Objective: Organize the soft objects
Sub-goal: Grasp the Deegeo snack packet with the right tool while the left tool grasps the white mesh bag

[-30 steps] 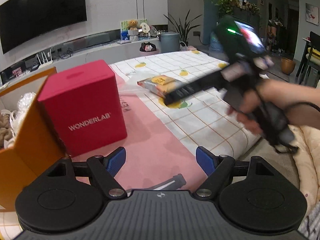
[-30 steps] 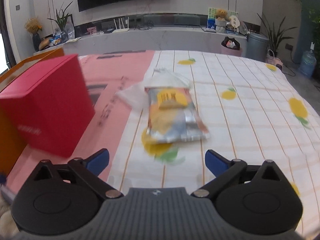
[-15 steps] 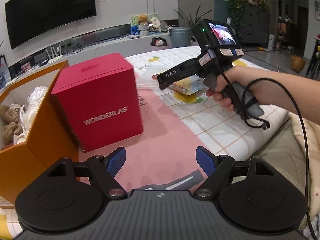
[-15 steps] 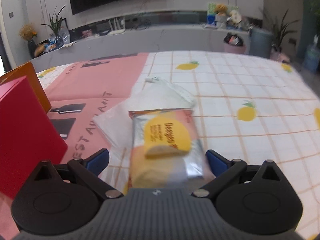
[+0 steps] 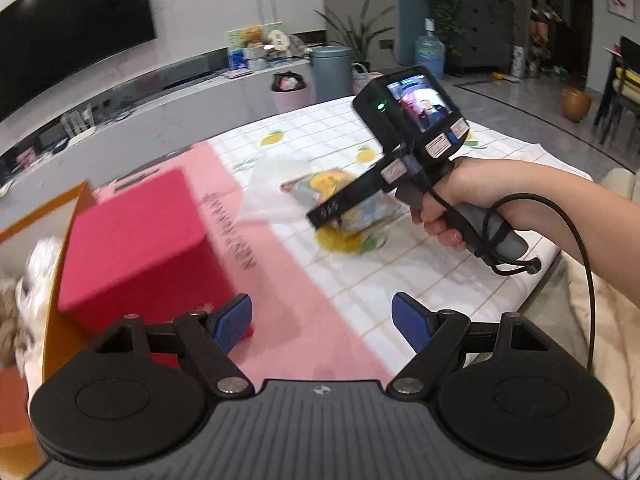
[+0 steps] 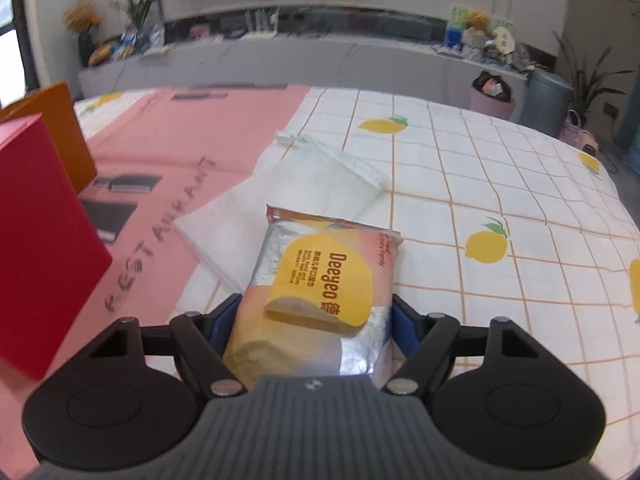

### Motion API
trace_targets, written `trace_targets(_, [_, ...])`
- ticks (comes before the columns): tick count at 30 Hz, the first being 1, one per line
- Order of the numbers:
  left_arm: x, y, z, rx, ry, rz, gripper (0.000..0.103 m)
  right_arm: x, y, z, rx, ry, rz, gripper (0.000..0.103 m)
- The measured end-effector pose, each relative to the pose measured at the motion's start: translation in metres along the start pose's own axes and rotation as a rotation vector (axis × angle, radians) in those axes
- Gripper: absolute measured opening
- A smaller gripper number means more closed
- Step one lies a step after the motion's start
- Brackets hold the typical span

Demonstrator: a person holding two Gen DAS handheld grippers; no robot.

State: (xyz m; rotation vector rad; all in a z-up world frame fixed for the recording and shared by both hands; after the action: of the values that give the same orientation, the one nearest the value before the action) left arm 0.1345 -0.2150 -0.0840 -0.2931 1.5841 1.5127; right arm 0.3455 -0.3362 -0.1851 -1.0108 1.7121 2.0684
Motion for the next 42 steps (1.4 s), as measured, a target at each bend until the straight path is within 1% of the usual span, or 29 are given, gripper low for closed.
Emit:
trace_targets(4, [-0.03, -0.019, -0.006, -0.016, -0.057, 0.03, 0.093, 0.0, 0.008, -0.015, -0.043, 0.04, 0.105, 0.073])
trace_targets(7, [-0.054, -0.038, -0.009, -0.028, -0.076, 0.046, 0.093, 0.006, 0.016, -0.034, -0.037, 0.028, 0.15, 0.073])
trace_targets(10, [-0.08, -0.068, -0.007, -0.053, -0.084, 0.069, 0.093, 0.009, 0.021, -0.056, -0.005, -0.029, 0.148, 0.072])
trace_targets(12, [-0.095, -0.095, -0.008, -0.003, -0.109, 0.119, 0.093, 0.01, 0.022, -0.069, 0.043, -0.062, 0.142, 0.072])
trace_targets(13, [-0.101, -0.105, -0.006, 0.003, -0.1, 0.147, 0.093, 0.01, 0.022, -0.074, 0.053, -0.079, 0.137, 0.072])
trace_targets(14, [-0.108, -0.118, -0.005, 0.001, -0.081, 0.169, 0.093, 0.01, 0.022, -0.076, 0.06, -0.082, 0.133, 0.072])
trace_targets(16, [-0.12, -0.14, -0.003, -0.01, -0.07, 0.176, 0.093, 0.009, 0.021, -0.078, 0.053, -0.072, 0.134, 0.072])
trace_targets(18, [-0.128, -0.163, -0.002, -0.033, -0.109, 0.199, 0.093, 0.008, 0.02, -0.079, 0.044, -0.063, 0.134, 0.072])
trace_targets(20, [-0.133, -0.188, 0.002, -0.1, -0.14, 0.242, 0.093, 0.007, 0.02, -0.081, 0.037, -0.058, 0.131, 0.072])
trace_targets(21, [-0.133, -0.198, 0.007, -0.108, -0.13, 0.268, 0.093, 0.008, 0.021, -0.081, 0.032, -0.058, 0.132, 0.073])
trace_targets(23, [-0.135, -0.217, 0.015, -0.069, -0.095, 0.318, 0.093, 0.008, 0.021, -0.082, 0.024, -0.051, 0.135, 0.073])
trace_targets(27, [-0.138, -0.25, 0.031, -0.079, -0.044, 0.344, 0.093, 0.006, 0.021, -0.083, 0.006, -0.041, 0.148, 0.074])
trace_targets(29, [-0.138, -0.264, 0.039, -0.082, 0.006, 0.394, 0.093, 0.004, 0.019, -0.087, -0.003, -0.055, 0.139, 0.074])
trace_targets(31, [-0.133, -0.276, 0.044, -0.034, 0.043, 0.452, 0.093, 0.003, 0.017, -0.086, -0.002, -0.04, 0.137, 0.075])
trace_targets(32, [-0.131, -0.279, 0.046, -0.026, 0.035, 0.462, 0.093, 0.003, 0.016, -0.085, 0.002, -0.022, 0.136, 0.076])
trace_targets(34, [-0.131, -0.284, 0.048, -0.05, -0.017, 0.455, 0.098, 0.003, 0.014, -0.085, 0.002, -0.018, 0.122, 0.077])
trace_targets(35, [-0.131, -0.285, 0.051, -0.069, -0.025, 0.447, 0.098, 0.003, 0.014, -0.085, 0.005, -0.016, 0.118, 0.077])
trace_targets(36, [-0.131, -0.287, 0.054, -0.064, -0.02, 0.449, 0.098, 0.003, 0.013, -0.084, 0.006, -0.017, 0.116, 0.078])
trace_targets(38, [-0.13, -0.29, 0.062, -0.045, 0.018, 0.465, 0.099, 0.002, 0.013, -0.084, 0.007, -0.017, 0.117, 0.078])
trace_targets(40, [-0.125, -0.292, 0.069, -0.046, 0.076, 0.471, 0.103, 0.002, 0.012, -0.085, 0.004, -0.016, 0.117, 0.079])
trace_targets(42, [-0.12, -0.295, 0.075, -0.03, 0.13, 0.476, 0.103, 0.002, 0.012, -0.085, 0.001, -0.013, 0.114, 0.079])
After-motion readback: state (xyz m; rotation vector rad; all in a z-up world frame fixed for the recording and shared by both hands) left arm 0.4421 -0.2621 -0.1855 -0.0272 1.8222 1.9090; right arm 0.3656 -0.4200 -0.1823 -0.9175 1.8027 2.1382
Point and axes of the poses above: each gripper's, at about its wrist camera, not at the fingertips, and y roughly against the way its jaws point, z to its left, x to its underside, the point moved 4 cm from there along -y, roughly the way its jaws point, and after that the axes turned 4 degrees about -x, right-handed, at the moved point
